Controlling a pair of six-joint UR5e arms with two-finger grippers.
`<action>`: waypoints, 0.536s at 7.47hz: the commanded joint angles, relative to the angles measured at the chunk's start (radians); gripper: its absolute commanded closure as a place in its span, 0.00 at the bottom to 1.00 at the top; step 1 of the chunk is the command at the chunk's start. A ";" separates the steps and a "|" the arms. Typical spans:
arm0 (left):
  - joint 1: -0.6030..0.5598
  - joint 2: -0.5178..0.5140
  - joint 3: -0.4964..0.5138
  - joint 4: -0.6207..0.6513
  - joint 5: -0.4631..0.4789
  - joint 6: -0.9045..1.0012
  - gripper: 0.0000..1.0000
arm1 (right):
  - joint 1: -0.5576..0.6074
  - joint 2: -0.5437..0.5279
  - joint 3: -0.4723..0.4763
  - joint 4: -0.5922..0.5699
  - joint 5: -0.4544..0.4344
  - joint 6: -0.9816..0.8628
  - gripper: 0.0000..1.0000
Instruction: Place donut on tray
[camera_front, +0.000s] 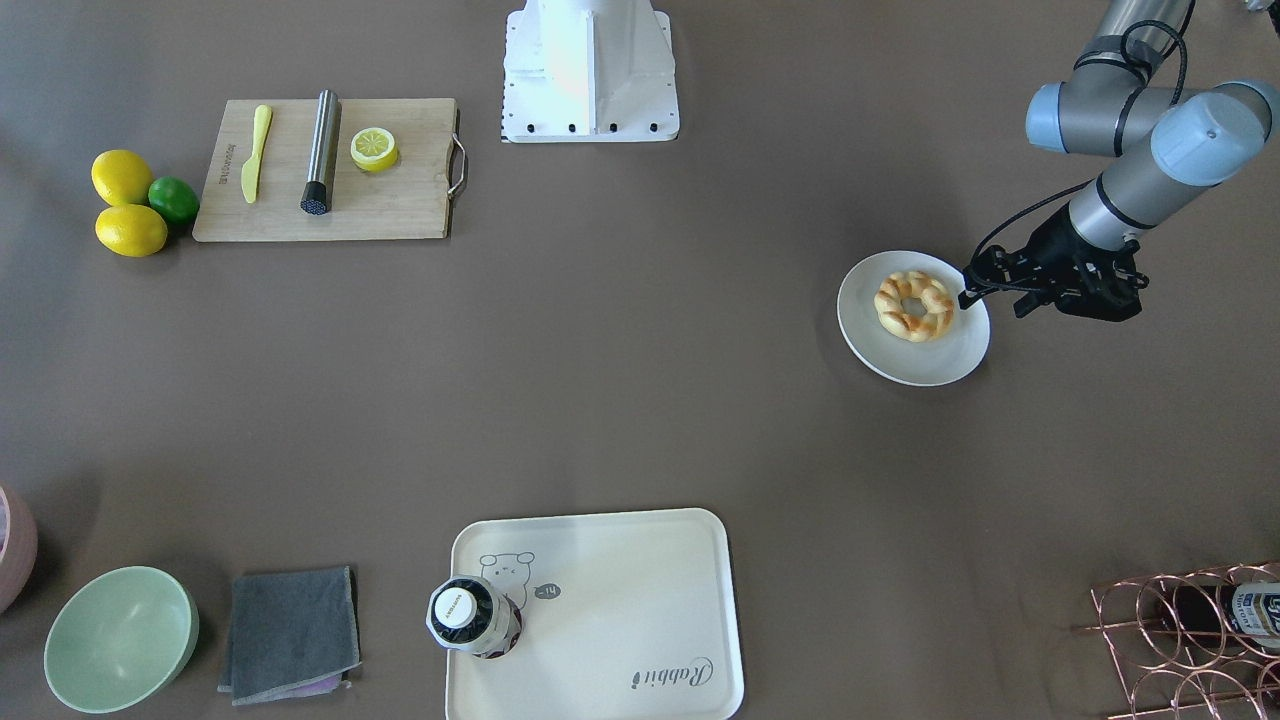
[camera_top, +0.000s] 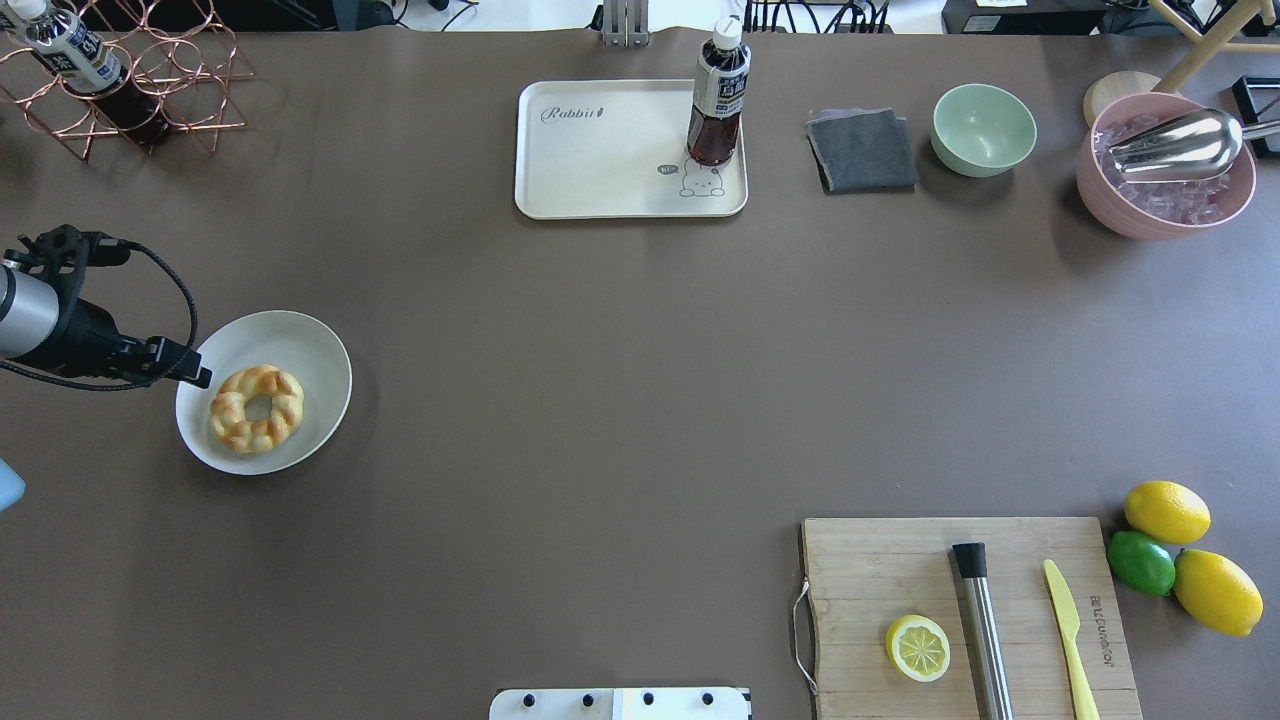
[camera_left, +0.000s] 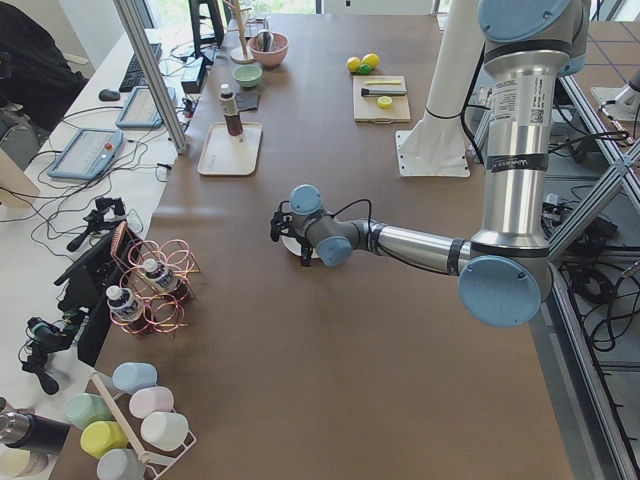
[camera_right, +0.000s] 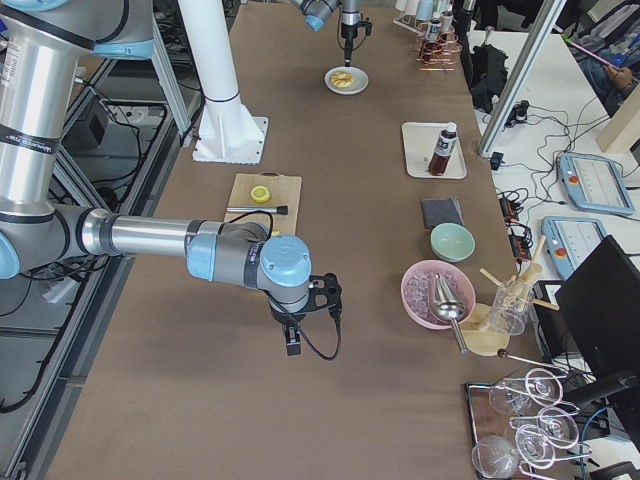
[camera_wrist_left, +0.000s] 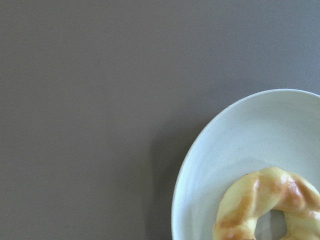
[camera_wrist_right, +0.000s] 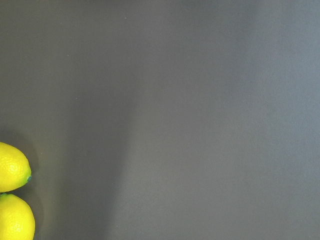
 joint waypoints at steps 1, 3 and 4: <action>0.005 -0.033 0.040 0.000 0.001 -0.004 0.34 | 0.000 -0.001 -0.003 0.000 0.000 0.000 0.01; 0.005 -0.032 0.042 0.000 0.002 -0.004 0.42 | 0.000 -0.001 -0.001 0.000 0.000 0.000 0.01; 0.005 -0.032 0.042 0.000 0.002 -0.007 0.48 | 0.000 -0.001 -0.001 0.000 0.000 0.000 0.01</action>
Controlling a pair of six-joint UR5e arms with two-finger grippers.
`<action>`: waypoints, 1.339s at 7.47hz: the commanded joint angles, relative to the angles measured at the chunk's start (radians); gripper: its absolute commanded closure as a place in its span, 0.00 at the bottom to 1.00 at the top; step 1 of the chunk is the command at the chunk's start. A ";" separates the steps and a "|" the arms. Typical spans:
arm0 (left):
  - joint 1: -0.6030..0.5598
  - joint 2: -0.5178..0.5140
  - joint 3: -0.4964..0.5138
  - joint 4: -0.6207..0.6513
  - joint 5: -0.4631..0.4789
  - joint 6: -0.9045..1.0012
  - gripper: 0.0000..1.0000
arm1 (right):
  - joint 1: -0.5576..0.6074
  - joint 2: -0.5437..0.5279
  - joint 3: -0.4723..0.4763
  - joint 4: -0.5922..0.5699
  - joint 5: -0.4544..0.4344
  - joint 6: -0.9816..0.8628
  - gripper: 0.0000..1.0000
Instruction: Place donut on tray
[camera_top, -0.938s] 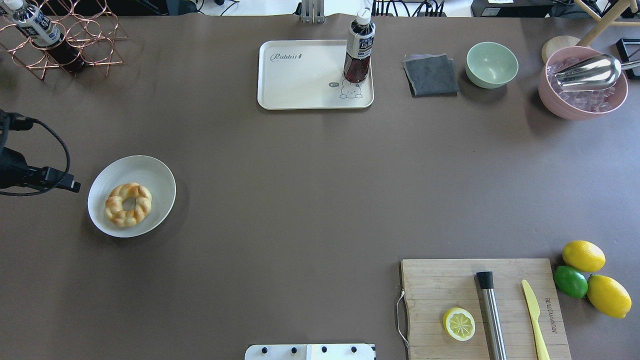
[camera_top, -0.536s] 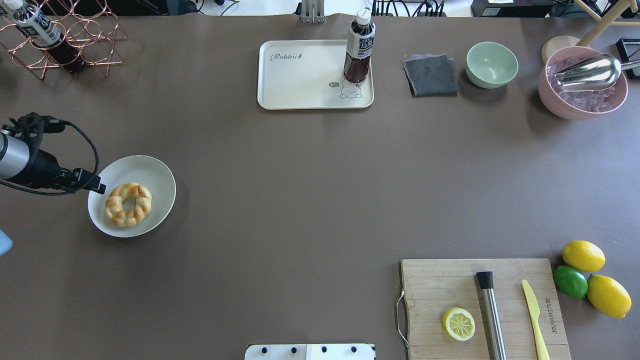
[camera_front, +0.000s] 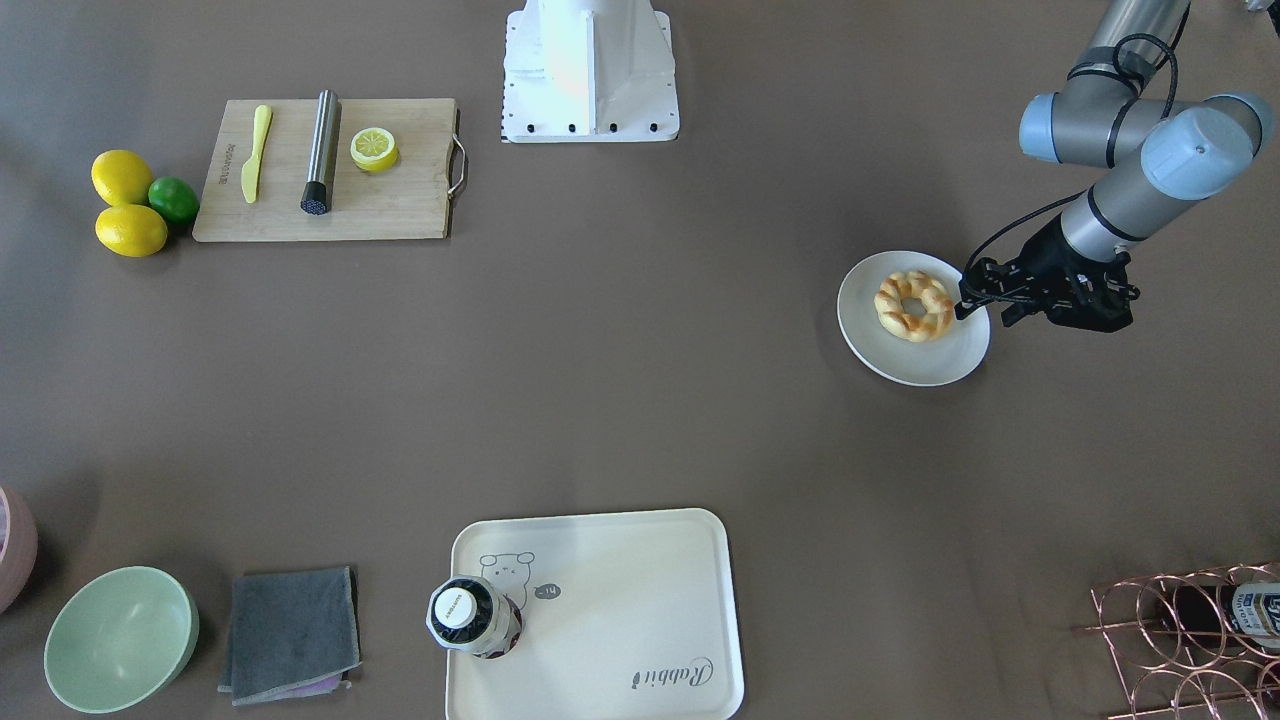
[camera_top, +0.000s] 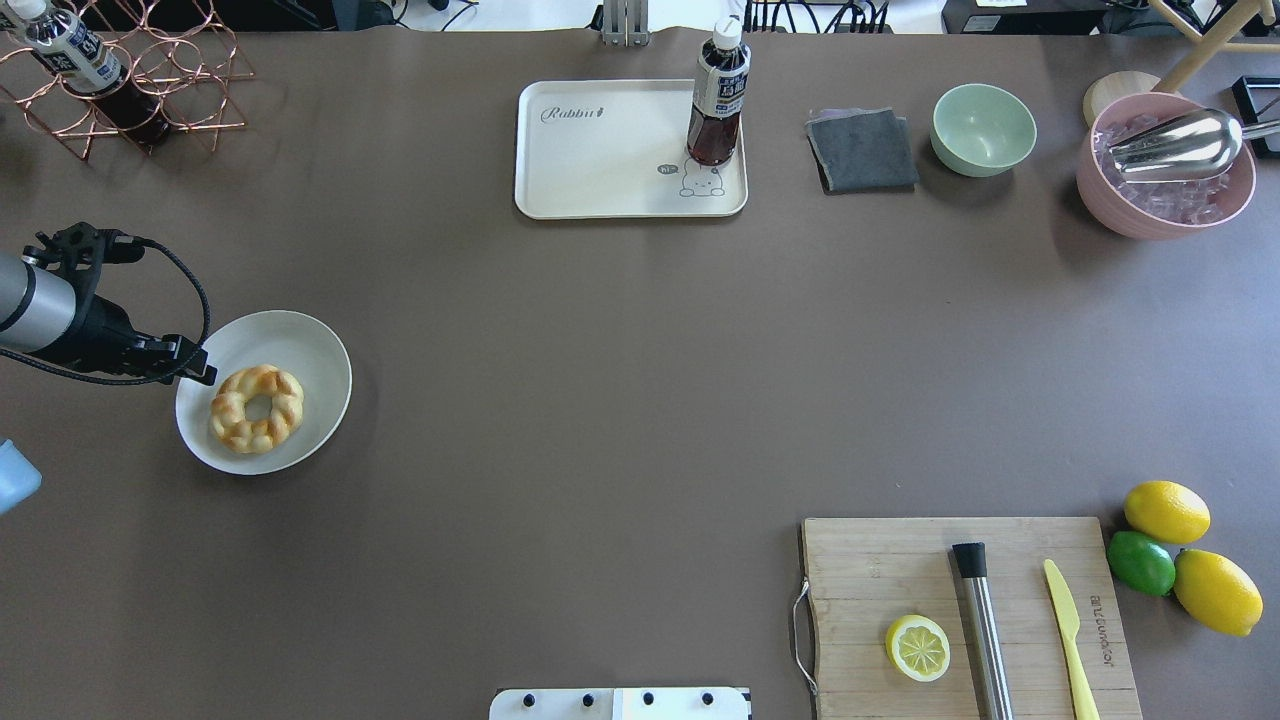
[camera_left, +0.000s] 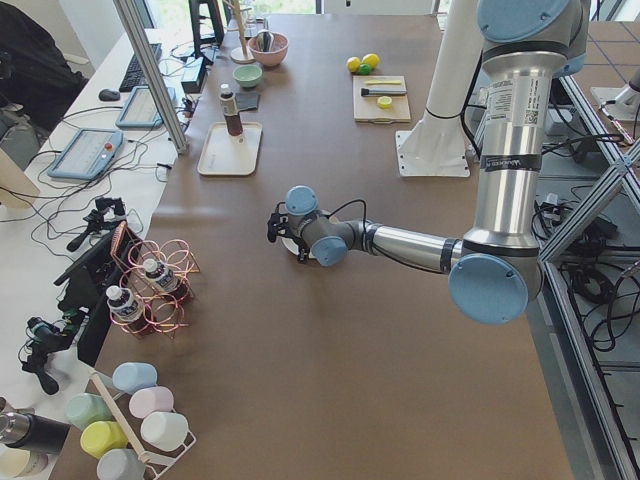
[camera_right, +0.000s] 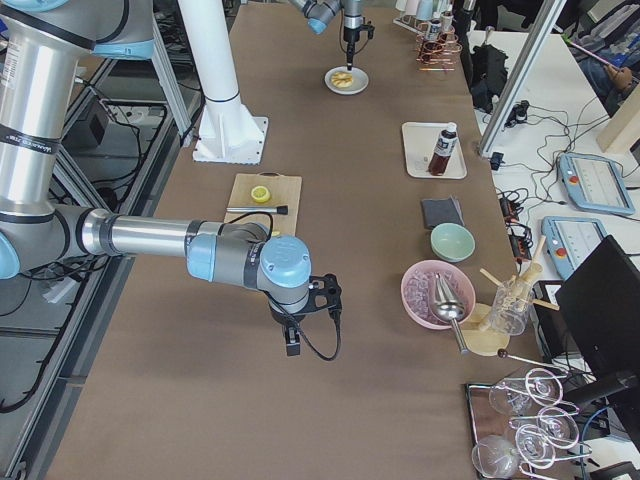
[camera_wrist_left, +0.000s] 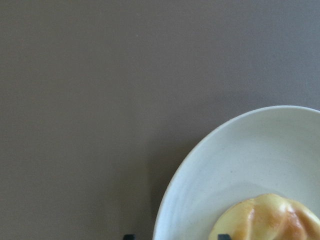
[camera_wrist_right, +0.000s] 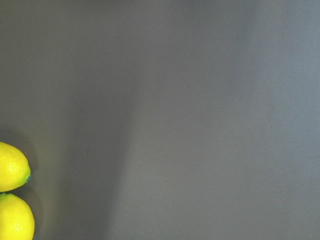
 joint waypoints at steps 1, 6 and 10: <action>0.000 0.000 0.021 -0.003 -0.001 -0.003 0.51 | 0.000 0.000 0.002 0.000 0.000 0.000 0.01; 0.003 -0.008 0.026 -0.003 -0.001 -0.035 0.56 | 0.000 -0.008 0.005 0.000 0.002 -0.002 0.01; 0.011 -0.008 0.028 -0.002 -0.001 -0.040 0.56 | 0.000 -0.009 0.007 0.000 0.002 -0.002 0.01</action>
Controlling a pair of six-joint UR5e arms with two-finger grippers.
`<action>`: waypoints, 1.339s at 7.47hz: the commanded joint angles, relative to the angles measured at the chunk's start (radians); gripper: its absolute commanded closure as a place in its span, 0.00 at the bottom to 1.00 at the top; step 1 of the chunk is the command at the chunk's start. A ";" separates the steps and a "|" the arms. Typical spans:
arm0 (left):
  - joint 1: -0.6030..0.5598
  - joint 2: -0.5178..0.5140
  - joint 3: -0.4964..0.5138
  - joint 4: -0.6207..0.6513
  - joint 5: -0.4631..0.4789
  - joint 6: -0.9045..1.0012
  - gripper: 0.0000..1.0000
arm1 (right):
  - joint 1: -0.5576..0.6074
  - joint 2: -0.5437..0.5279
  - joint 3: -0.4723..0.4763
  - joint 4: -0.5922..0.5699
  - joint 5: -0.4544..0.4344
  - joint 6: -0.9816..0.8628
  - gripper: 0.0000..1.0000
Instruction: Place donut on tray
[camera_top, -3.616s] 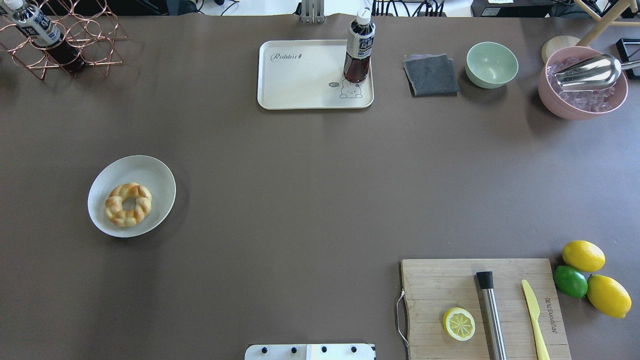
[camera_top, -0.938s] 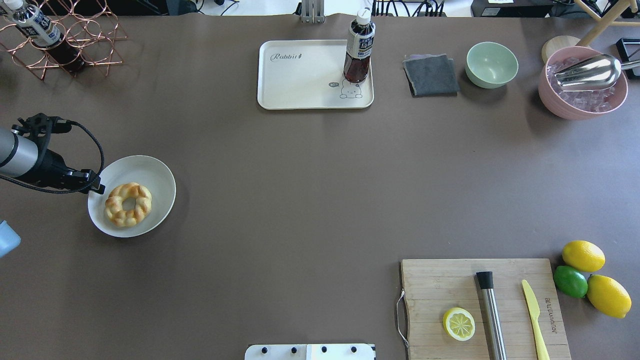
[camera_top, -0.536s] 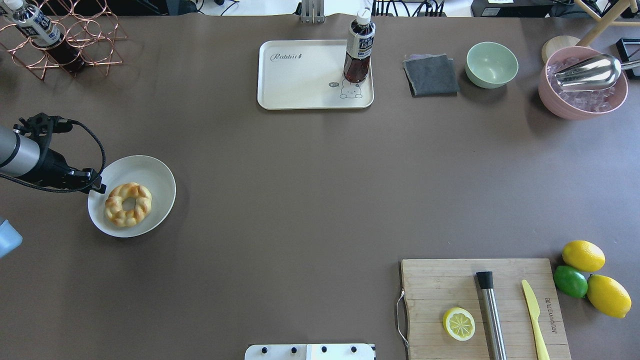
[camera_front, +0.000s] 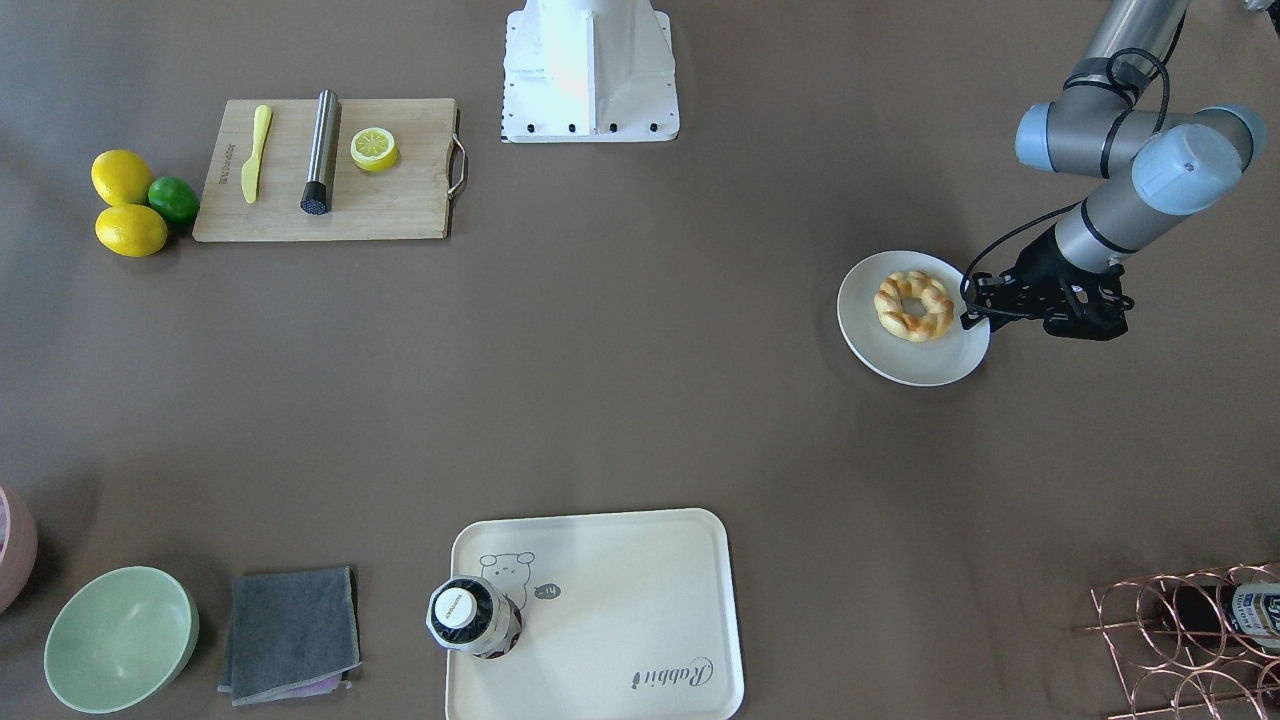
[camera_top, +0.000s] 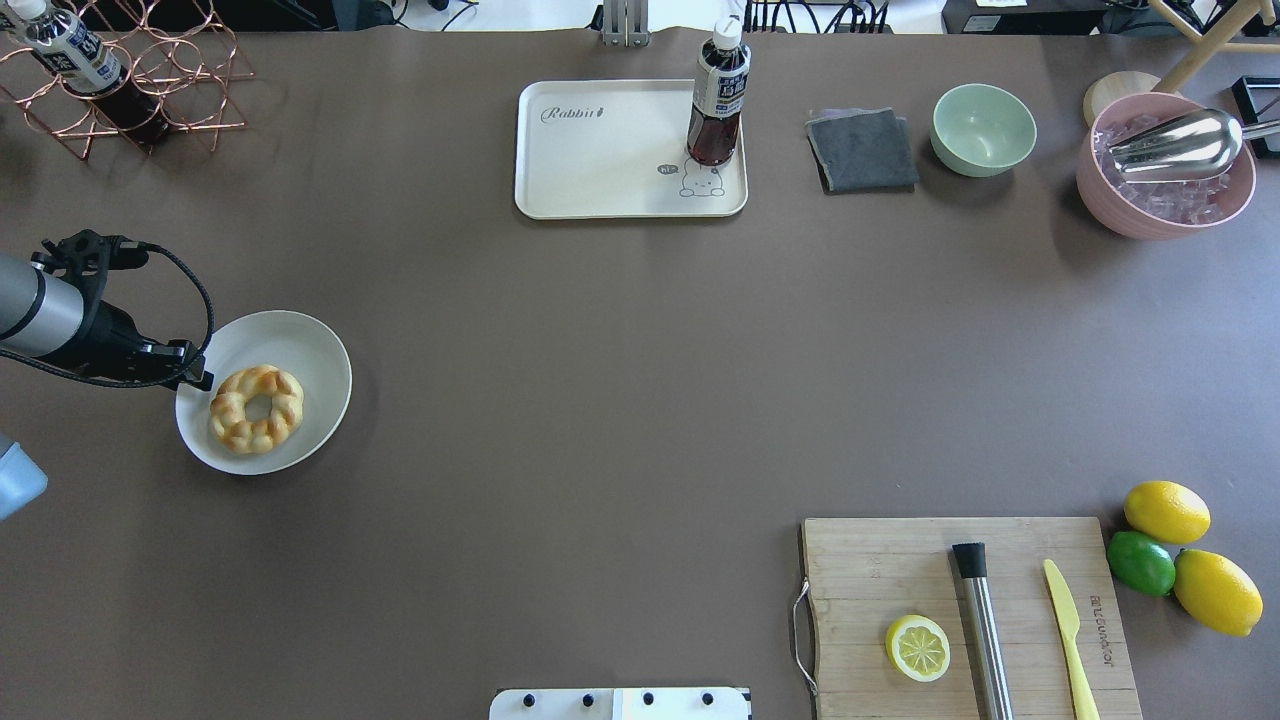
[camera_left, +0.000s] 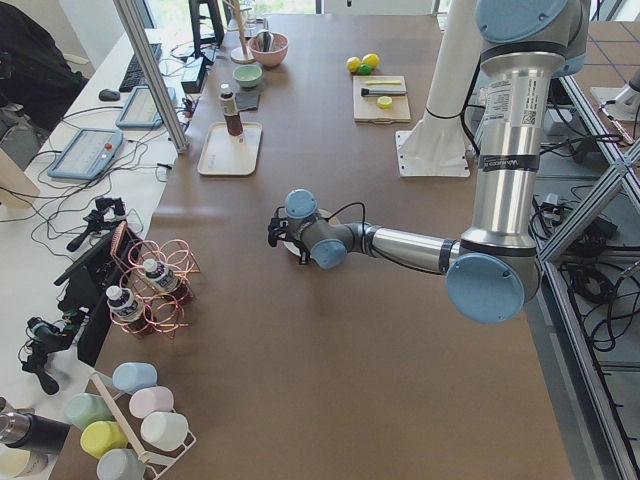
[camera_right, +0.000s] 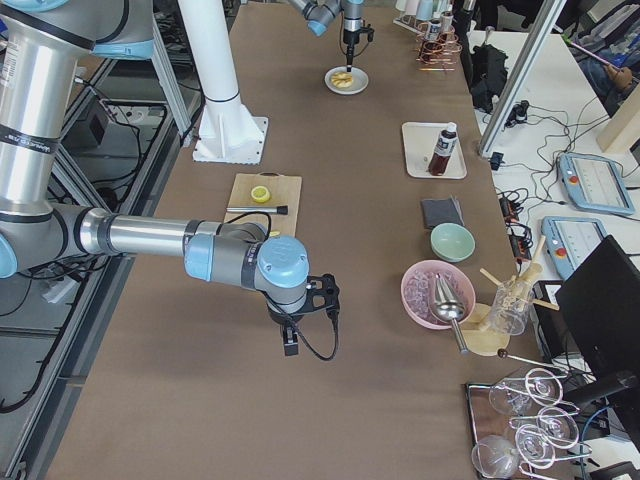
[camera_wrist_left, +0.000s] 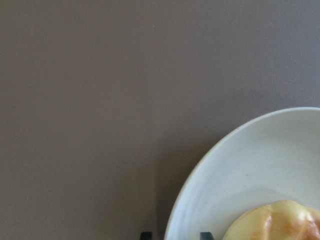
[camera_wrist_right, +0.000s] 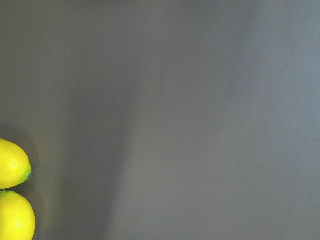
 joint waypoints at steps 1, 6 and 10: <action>0.001 0.000 -0.001 0.000 0.000 -0.027 0.60 | 0.000 -0.005 0.003 0.001 0.000 0.000 0.01; 0.013 -0.002 -0.009 0.001 -0.006 -0.036 1.00 | 0.002 -0.014 0.017 0.001 0.000 0.000 0.01; -0.002 -0.171 0.026 0.017 -0.040 -0.235 1.00 | 0.002 -0.012 0.018 0.001 0.003 0.000 0.01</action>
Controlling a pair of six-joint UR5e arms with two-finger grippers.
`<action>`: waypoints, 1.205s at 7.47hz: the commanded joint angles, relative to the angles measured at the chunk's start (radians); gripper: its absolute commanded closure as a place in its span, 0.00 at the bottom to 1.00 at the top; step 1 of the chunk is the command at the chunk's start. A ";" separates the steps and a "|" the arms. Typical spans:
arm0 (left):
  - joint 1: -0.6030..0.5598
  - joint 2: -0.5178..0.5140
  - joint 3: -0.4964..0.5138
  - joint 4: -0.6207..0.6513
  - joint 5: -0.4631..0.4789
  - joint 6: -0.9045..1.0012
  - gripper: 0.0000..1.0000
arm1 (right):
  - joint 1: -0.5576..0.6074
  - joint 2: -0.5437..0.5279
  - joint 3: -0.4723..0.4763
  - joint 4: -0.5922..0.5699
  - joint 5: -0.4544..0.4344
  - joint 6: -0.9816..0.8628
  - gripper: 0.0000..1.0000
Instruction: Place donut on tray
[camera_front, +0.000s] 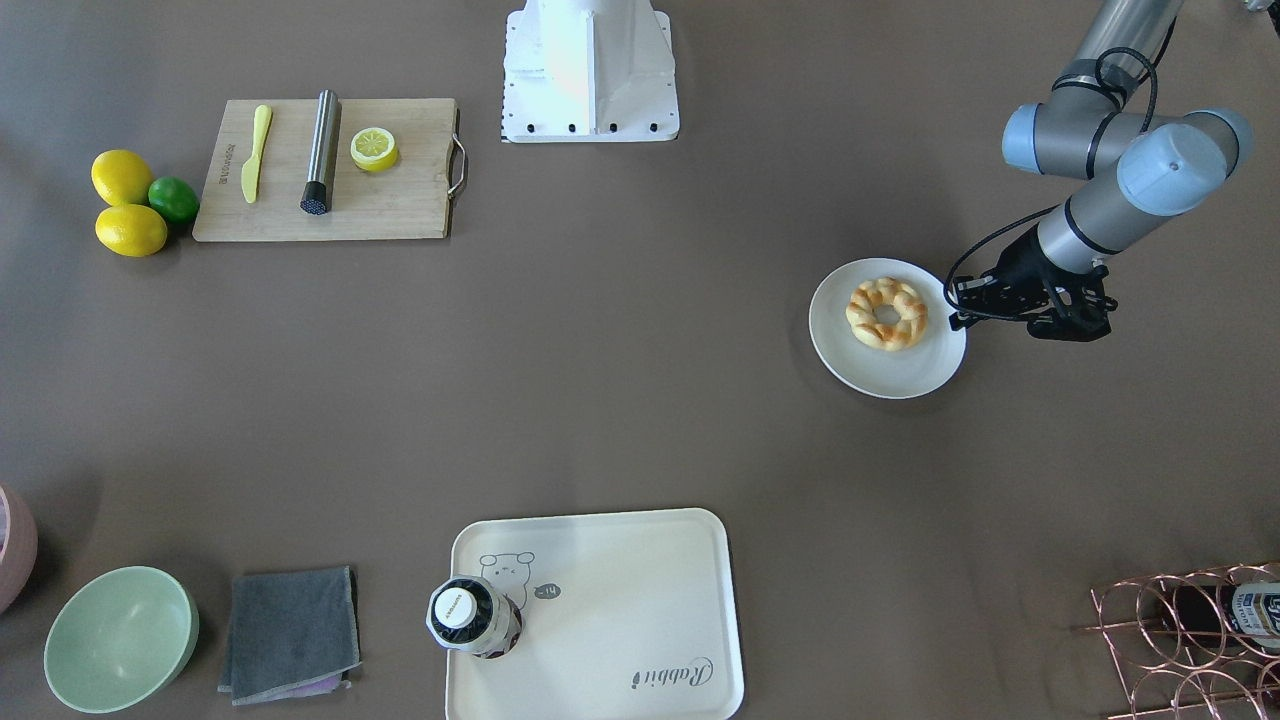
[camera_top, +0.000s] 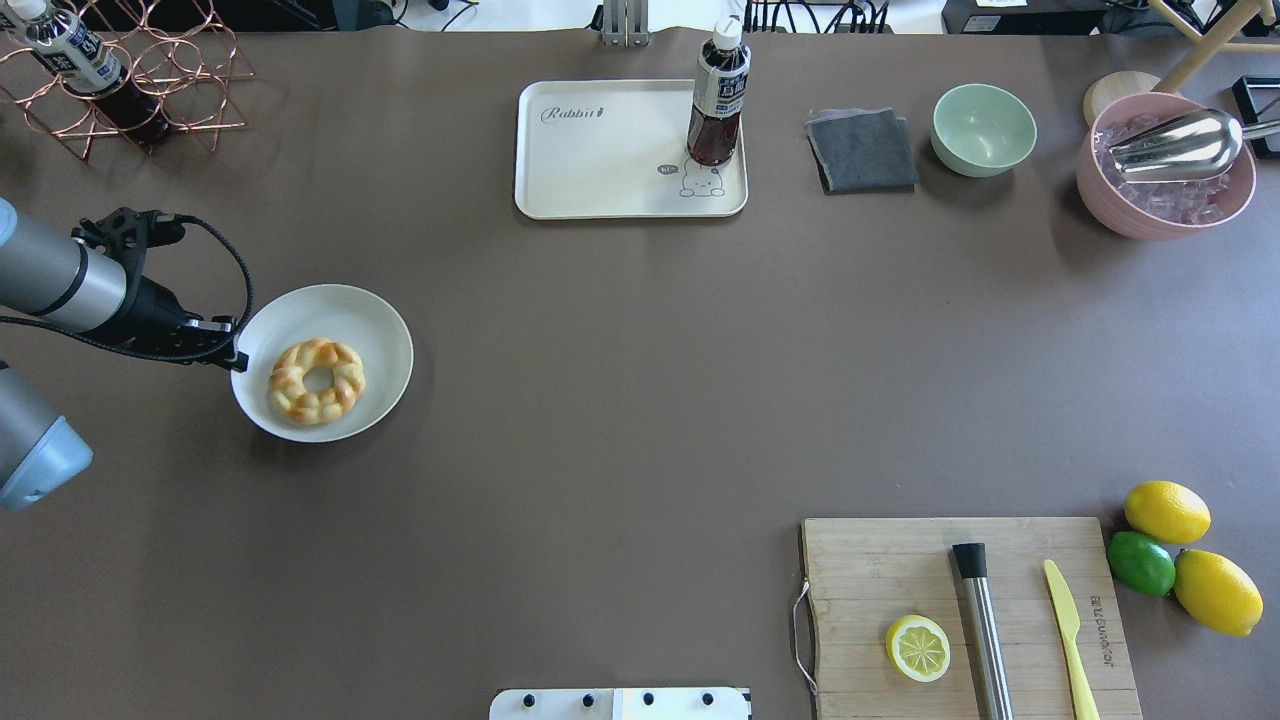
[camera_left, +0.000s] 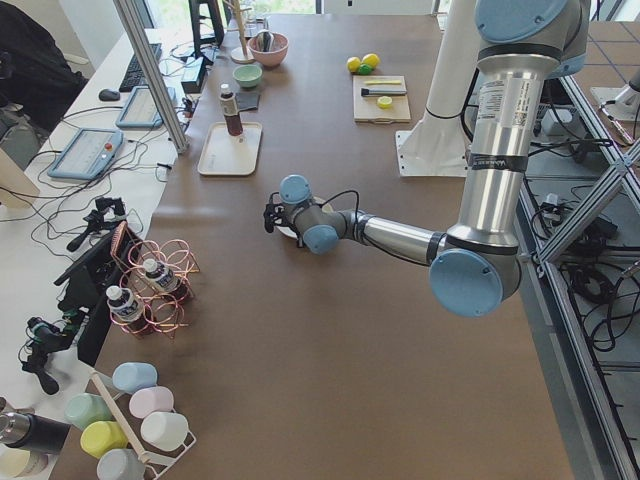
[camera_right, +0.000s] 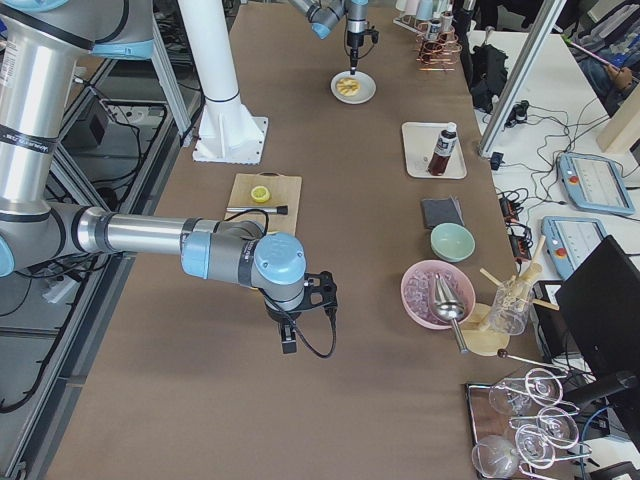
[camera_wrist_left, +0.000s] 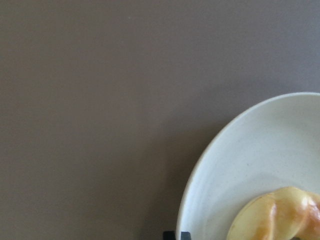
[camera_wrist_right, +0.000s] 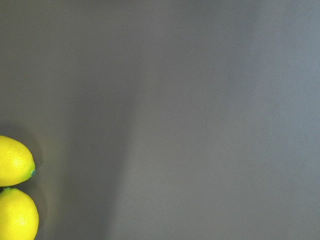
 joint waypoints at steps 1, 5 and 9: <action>-0.013 -0.183 0.098 0.006 -0.012 -0.201 1.00 | -0.001 0.000 0.000 0.000 0.001 0.000 0.01; -0.050 -0.519 0.372 0.038 -0.003 -0.335 1.00 | -0.001 0.000 0.000 0.000 0.001 0.000 0.01; -0.036 -0.737 0.563 0.117 0.066 -0.434 1.00 | -0.001 0.002 0.000 0.000 0.002 0.000 0.01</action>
